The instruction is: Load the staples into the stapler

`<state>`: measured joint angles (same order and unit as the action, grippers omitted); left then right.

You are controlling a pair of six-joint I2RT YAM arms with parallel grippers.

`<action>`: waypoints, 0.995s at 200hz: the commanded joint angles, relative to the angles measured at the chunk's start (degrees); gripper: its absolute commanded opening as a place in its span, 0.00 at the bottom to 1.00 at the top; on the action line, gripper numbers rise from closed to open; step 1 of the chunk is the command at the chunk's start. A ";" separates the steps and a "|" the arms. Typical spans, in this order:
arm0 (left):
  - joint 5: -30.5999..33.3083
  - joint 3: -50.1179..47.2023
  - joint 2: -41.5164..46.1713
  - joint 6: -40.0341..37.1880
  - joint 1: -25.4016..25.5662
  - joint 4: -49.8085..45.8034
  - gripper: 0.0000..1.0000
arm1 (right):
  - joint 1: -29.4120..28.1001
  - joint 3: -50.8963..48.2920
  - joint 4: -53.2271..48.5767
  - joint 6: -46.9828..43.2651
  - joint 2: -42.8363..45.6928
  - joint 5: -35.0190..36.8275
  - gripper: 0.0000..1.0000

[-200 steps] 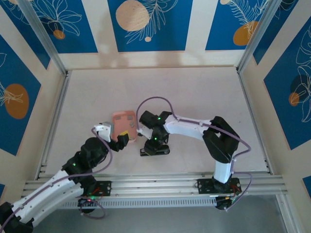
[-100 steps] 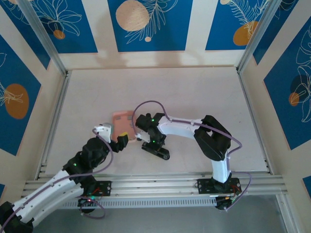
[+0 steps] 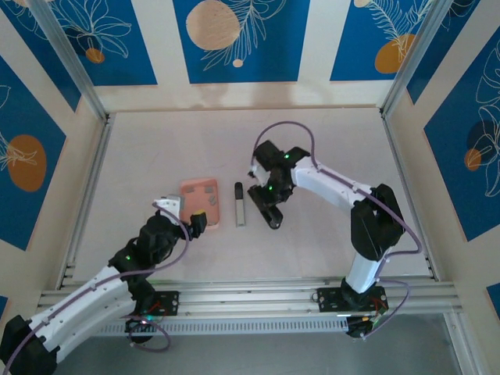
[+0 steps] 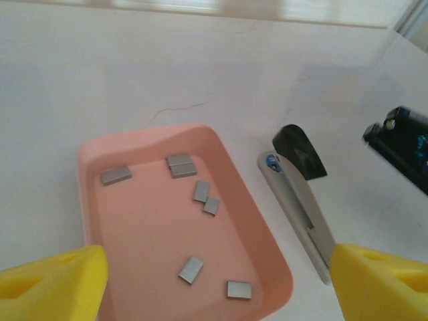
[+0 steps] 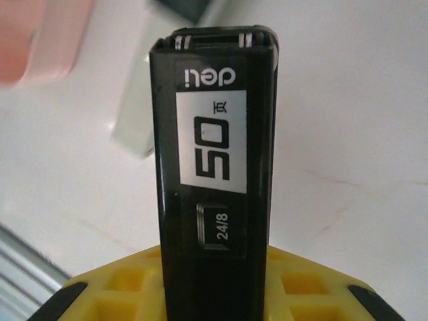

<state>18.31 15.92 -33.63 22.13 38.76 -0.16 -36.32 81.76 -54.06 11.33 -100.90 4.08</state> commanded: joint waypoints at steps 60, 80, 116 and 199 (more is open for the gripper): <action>-10.24 7.56 -7.14 5.26 -13.83 -5.17 0.87 | 6.08 9.06 -0.14 15.41 -12.57 -2.67 0.18; -14.20 9.40 -10.51 6.49 -18.04 -6.24 0.88 | 5.90 9.65 0.86 16.63 -13.69 -3.41 0.19; -20.13 13.10 -18.30 8.73 -24.68 -8.79 0.88 | 5.47 9.10 0.90 17.50 -13.79 -4.08 0.40; -23.84 19.93 -35.40 8.77 -28.65 -10.24 0.89 | 6.25 4.51 2.22 18.45 -4.67 -3.29 0.53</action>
<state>-2.33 33.74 -66.11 31.18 10.76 -9.47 -30.63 87.44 -51.94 28.82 -110.06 1.69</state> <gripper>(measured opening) 0.894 0.523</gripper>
